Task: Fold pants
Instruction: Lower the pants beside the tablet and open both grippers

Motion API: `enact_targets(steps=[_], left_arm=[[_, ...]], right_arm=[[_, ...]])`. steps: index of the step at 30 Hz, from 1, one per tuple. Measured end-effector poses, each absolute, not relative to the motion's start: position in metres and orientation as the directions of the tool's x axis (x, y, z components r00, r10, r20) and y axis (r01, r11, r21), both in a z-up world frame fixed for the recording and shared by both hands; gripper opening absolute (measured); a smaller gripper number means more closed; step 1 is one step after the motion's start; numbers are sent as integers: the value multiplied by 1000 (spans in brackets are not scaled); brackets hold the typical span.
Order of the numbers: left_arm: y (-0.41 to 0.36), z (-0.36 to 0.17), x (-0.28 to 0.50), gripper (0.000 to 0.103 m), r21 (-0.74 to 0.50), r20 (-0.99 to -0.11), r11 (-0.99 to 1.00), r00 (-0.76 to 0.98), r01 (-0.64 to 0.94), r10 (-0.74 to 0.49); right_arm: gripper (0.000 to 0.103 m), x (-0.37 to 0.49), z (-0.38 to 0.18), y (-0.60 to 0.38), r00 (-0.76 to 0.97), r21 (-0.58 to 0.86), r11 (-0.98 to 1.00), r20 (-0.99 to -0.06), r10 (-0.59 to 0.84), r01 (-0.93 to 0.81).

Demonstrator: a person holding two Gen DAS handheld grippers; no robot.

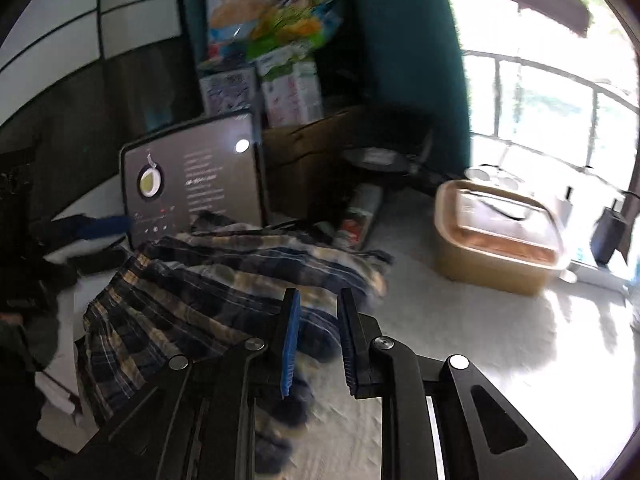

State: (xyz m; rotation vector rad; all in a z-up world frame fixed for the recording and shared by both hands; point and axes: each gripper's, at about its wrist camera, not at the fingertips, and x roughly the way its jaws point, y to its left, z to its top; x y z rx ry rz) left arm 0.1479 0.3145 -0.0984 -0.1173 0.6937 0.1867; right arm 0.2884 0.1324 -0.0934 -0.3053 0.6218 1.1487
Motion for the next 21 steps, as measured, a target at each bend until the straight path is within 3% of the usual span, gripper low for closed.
enact_targets(steps=[10,21], left_arm=[[328,-121,172,63,-19,-719,969,677,-245,157],[331,-122,178,63,-34,-713,966,683,-256,156]], right_arm=[[20,307,-120,153,264,94,418,-646,716,-904],[20,317,-130,165,278,103,451,-661,697,-886]])
